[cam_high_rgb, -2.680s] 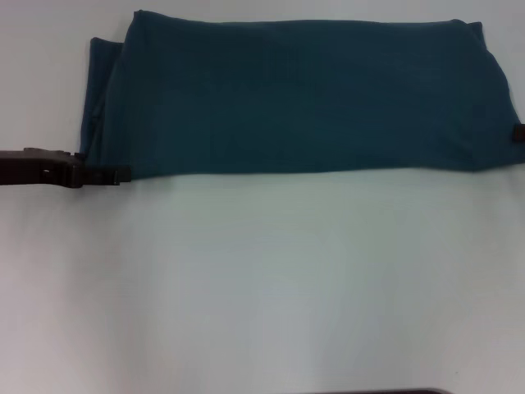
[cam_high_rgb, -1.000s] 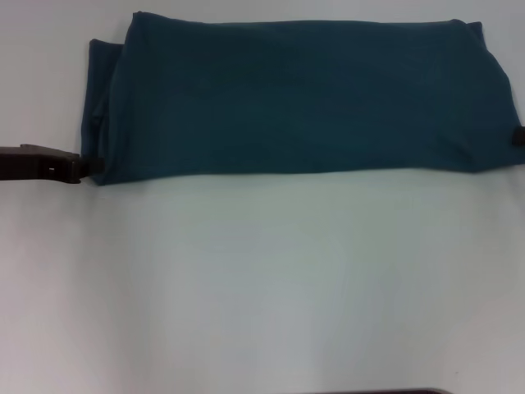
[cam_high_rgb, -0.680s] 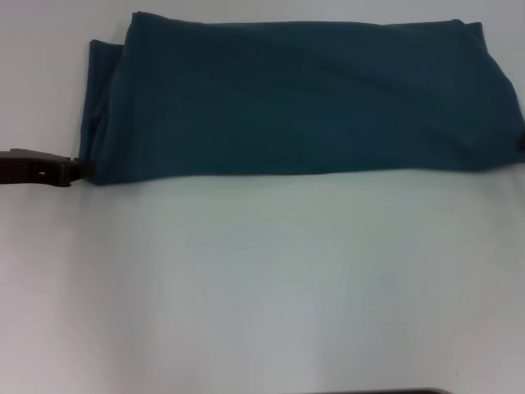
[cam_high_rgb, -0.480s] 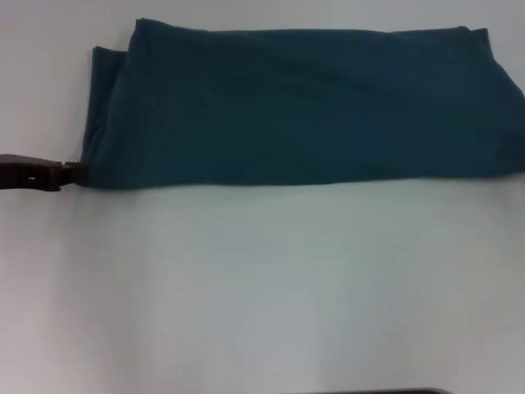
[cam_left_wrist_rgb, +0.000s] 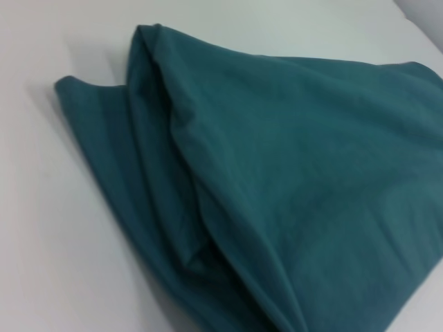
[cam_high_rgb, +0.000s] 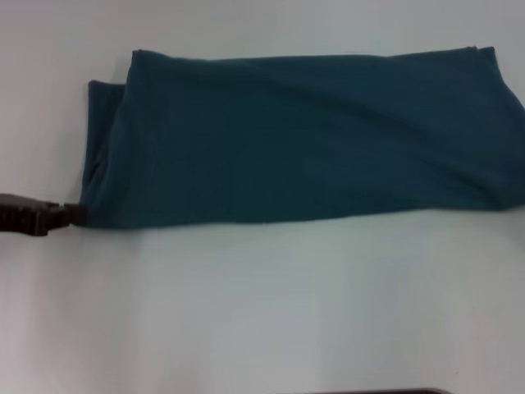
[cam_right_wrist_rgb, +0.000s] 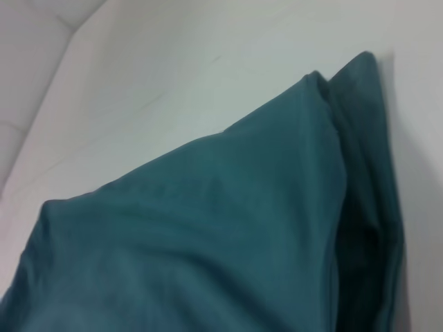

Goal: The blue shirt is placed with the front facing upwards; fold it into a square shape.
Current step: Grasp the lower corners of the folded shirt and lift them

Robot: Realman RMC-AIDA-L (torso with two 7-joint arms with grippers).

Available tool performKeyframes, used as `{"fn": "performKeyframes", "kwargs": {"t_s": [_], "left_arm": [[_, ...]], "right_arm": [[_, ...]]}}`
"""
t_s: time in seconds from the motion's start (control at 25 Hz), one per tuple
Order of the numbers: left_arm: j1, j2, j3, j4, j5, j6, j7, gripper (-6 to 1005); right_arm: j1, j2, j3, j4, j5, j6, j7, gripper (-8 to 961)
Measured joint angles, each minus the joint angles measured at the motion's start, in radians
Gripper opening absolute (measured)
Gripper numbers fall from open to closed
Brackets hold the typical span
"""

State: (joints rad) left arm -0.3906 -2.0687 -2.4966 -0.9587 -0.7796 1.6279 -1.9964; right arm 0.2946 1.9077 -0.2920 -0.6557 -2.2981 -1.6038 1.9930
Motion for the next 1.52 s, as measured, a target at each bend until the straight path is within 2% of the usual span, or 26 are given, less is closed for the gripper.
{"fn": "performKeyframes", "kwargs": {"t_s": [0.36,0.68,1.52], "left_arm": [[0.052,0.008,-0.144,-0.017,0.004,0.169,0.075,-1],[0.117,0.016,-0.153,-0.011,0.007,0.218,0.11,-2],[0.136,0.018,-0.145,0.023,0.043,0.209,0.126,18]], "right_arm": [[-0.099,0.014,0.063,-0.013,-0.001,-0.17,-0.093,8],[-0.196,0.021,0.154,-0.046,-0.007,-0.272,-0.14,11],[-0.208,0.022,0.16,-0.035,-0.051,-0.238,-0.143,47]]}}
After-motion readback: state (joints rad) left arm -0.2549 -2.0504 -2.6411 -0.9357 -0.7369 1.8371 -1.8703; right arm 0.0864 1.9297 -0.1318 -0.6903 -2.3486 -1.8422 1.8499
